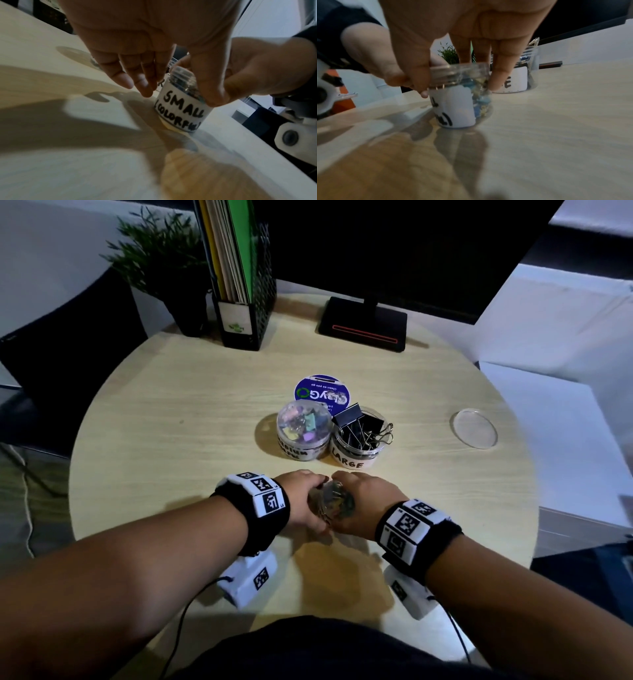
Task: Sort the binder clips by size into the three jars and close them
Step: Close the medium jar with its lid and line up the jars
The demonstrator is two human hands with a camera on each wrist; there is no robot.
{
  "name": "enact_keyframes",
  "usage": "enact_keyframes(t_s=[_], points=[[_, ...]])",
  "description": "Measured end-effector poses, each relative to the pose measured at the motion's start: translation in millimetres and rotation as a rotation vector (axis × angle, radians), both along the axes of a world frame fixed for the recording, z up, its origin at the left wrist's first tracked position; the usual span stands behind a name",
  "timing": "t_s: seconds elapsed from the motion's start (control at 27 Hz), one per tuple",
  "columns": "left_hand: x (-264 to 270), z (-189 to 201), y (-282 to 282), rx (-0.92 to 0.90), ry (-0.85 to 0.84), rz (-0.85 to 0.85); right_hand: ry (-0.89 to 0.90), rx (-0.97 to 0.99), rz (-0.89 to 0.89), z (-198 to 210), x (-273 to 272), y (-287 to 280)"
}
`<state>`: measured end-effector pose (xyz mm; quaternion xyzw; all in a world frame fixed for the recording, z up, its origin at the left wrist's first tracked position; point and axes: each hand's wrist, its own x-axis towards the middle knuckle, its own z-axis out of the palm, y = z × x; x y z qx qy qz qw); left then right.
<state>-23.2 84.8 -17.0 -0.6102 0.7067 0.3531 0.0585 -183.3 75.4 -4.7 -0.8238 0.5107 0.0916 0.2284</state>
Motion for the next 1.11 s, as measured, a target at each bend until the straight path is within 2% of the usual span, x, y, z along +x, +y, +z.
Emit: enact_keyframes(t_s=[0.11,0.22,0.3,0.37,0.56,0.67,0.82,0.93,1.04,1.11], points=[[-0.3,5.4,1.7,-0.024,0.071,0.028,-0.128,0.013,-0.123,0.1,-7.8,-0.2],[-8.1,12.9,4.3,-0.100,0.253,0.085,-0.509,0.090,-0.324,1.7,-17.2,-0.9],[-11.9,19.9,4.4,-0.154,0.292,0.109,-0.719,0.144,-0.369,5.5,-22.9,-0.3],[-12.1,30.4,4.1,-0.168,0.305,0.116,-0.828,0.235,-0.340,14.0,-28.9,-0.2],[-12.3,55.6,4.5,-0.125,0.178,-0.083,-0.695,0.277,0.030,43.4,-44.4,-4.3],[-11.1,65.5,7.2,-0.065,0.181,-0.155,-0.613,0.102,0.240,51.3,-46.9,1.5],[-3.7,68.2,12.7,0.018,0.243,-0.167,-0.521,-0.176,0.488,51.3,-48.3,10.5],[-6.0,67.3,19.3,-0.023,0.196,-0.179,-0.564,-0.224,0.473,43.2,-45.6,18.5],[-13.2,67.2,25.3,-0.118,0.215,-0.103,-0.708,-0.188,0.207,37.0,-39.4,19.7],[-15.2,65.8,25.0,-0.149,0.262,-0.022,-0.665,-0.163,0.077,39.4,-34.1,14.8]])
